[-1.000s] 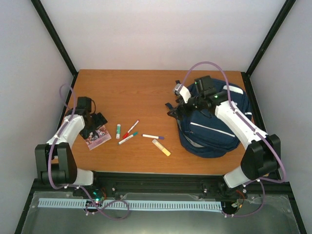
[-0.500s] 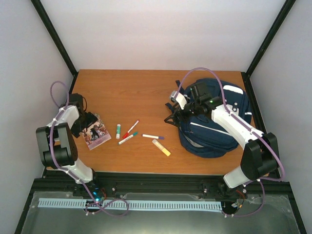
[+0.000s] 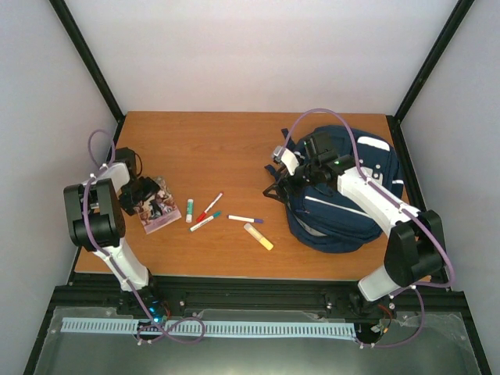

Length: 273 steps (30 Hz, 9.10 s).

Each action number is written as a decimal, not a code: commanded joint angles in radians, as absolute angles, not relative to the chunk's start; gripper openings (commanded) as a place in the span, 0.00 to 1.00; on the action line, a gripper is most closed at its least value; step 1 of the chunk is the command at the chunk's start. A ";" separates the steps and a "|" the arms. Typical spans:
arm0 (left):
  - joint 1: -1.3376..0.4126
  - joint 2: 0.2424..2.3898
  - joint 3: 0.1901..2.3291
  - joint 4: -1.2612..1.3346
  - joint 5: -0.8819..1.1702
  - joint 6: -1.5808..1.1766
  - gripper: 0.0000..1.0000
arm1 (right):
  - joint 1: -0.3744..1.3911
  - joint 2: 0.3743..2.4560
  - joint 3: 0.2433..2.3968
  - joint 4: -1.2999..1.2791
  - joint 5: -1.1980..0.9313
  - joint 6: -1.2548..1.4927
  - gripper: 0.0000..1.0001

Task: Pack the student bag
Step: Move the book to the center of the board, then pick up the book from the center of the board.

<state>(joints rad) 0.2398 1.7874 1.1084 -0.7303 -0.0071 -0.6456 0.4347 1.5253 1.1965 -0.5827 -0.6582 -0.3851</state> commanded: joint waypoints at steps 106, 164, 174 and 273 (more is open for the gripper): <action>-0.206 1.953 1.191 -0.442 0.395 -0.627 0.87 | 0.497 2.430 1.846 -0.755 -0.650 0.044 0.11; -0.236 1.945 1.177 -0.163 0.786 -0.842 0.34 | 0.507 2.507 1.838 -0.781 -0.712 0.026 0.11; -0.275 1.973 1.214 -0.162 0.788 -0.830 0.24 | 0.511 2.498 1.836 -0.783 -0.710 0.019 0.12; 0.025 2.035 1.154 -0.157 0.612 -0.904 0.01 | 0.815 2.318 1.971 -0.906 -0.447 -0.600 0.56</action>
<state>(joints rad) 0.0120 2.0262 1.1748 -0.1543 0.6724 -0.8783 0.7685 2.2570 1.9133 -0.9024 -0.4683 -0.5282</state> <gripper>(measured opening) 0.049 0.561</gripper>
